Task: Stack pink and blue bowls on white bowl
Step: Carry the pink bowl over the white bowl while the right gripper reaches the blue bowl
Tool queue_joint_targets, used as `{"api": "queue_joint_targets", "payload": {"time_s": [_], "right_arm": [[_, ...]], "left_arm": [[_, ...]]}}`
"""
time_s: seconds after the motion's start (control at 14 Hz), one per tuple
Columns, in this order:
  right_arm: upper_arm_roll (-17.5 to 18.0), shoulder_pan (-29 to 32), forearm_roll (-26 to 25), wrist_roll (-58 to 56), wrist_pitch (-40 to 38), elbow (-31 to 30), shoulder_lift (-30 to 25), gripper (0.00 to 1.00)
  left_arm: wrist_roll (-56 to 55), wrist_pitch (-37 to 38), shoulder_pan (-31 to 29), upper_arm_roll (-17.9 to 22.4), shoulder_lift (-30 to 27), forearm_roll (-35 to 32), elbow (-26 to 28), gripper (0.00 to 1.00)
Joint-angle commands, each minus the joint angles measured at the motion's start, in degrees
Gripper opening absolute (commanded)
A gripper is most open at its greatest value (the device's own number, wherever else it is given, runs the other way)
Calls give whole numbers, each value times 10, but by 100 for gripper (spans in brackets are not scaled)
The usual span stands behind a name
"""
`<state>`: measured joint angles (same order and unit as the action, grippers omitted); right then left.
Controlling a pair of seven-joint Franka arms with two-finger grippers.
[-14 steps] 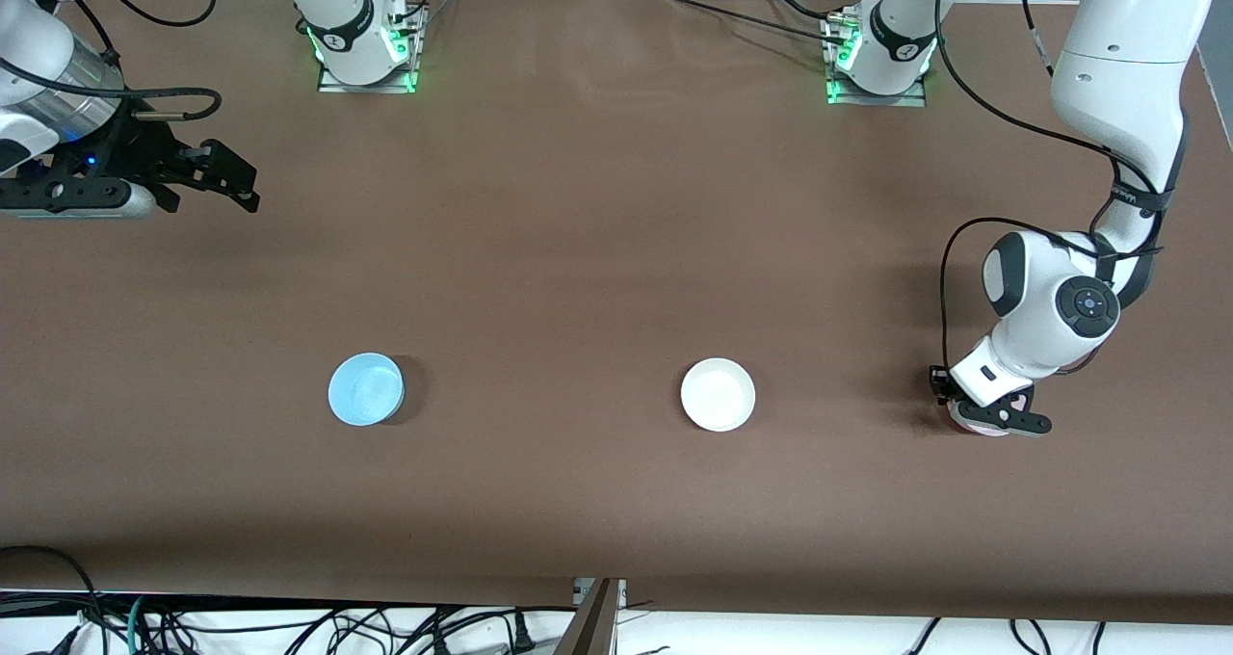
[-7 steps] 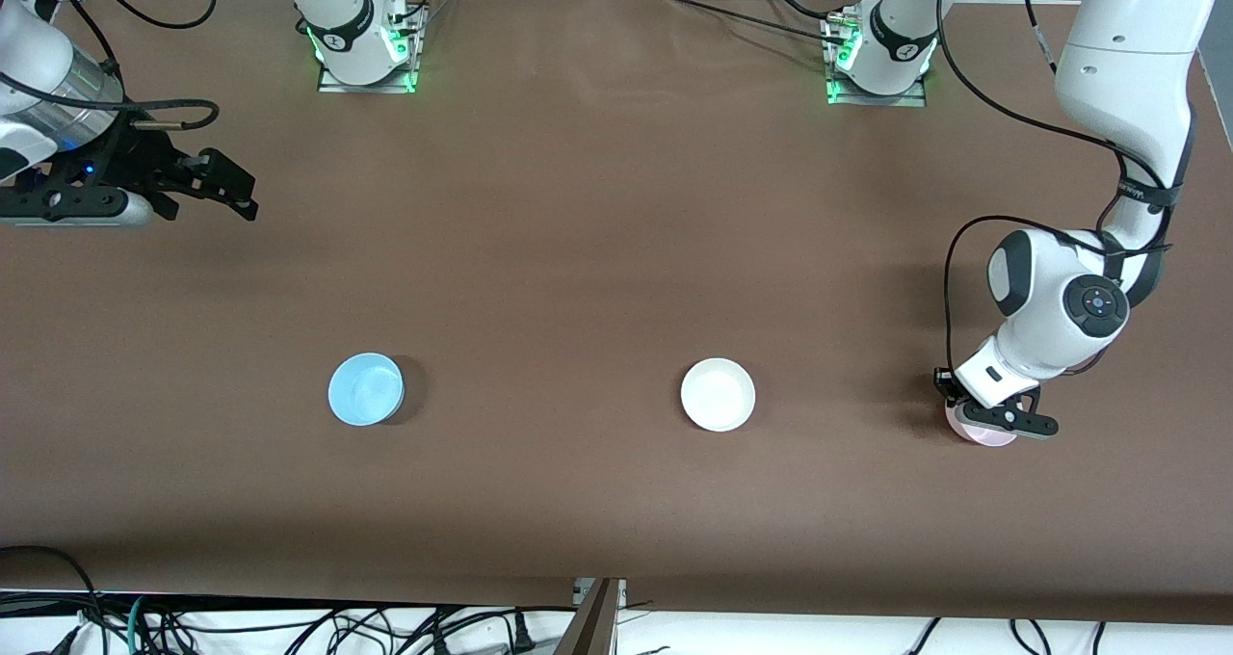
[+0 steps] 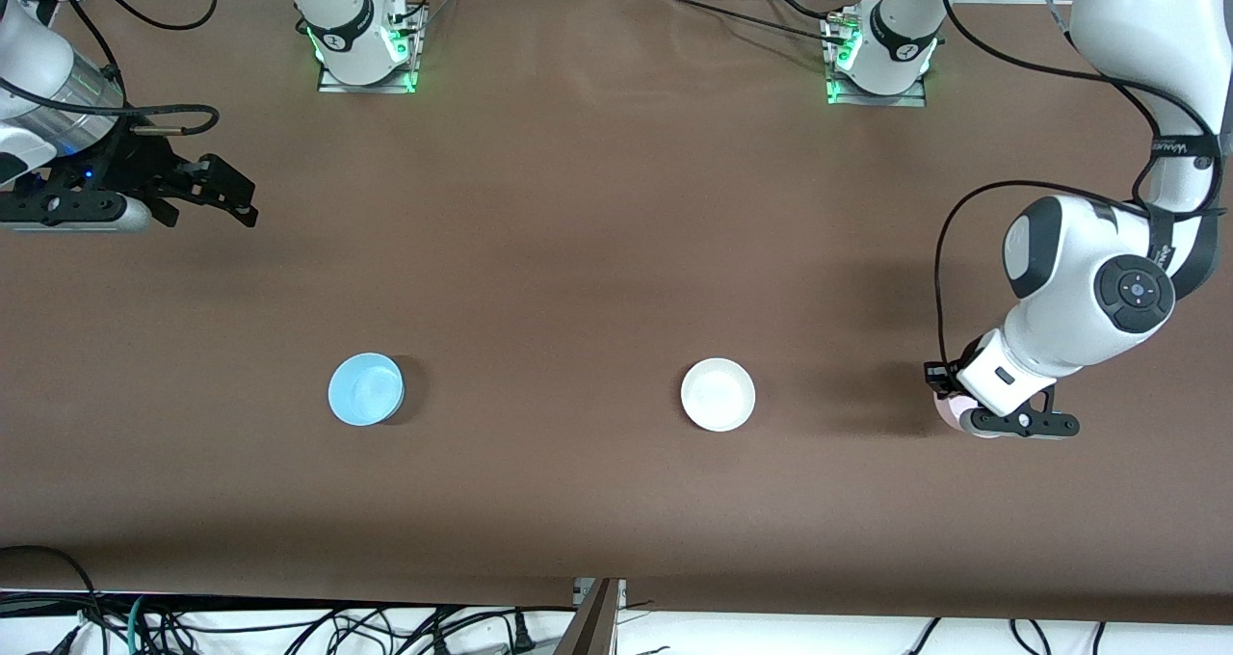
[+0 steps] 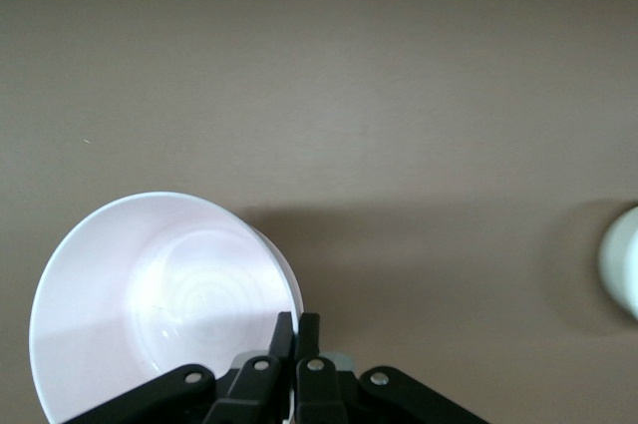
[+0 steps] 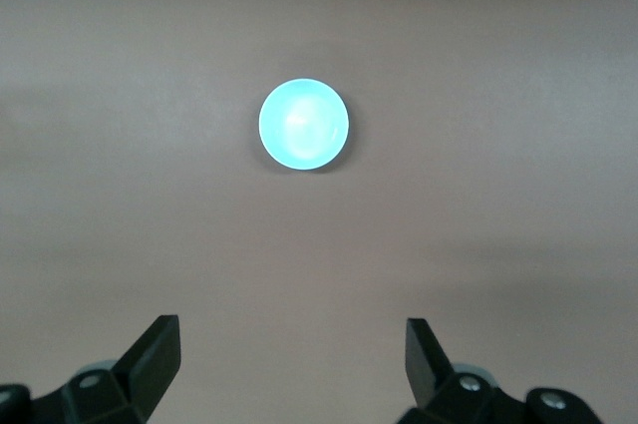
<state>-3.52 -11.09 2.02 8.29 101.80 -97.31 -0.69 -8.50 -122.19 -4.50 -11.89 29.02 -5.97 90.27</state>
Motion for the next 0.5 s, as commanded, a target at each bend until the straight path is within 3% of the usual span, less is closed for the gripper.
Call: {"api": "queue_joint_targets", "payload": {"time_s": [0.0, 0.43], "right_arm": [[-1, 0, 3, -6, 42, 12, 16, 100], [-3, 4, -6, -6, 45, 18, 28, 100]], "left_arm": [[-99, 50, 53, 2, 11, -12, -49, 0], [-310, 154, 172, 13, 73, -57, -171, 0]]}}
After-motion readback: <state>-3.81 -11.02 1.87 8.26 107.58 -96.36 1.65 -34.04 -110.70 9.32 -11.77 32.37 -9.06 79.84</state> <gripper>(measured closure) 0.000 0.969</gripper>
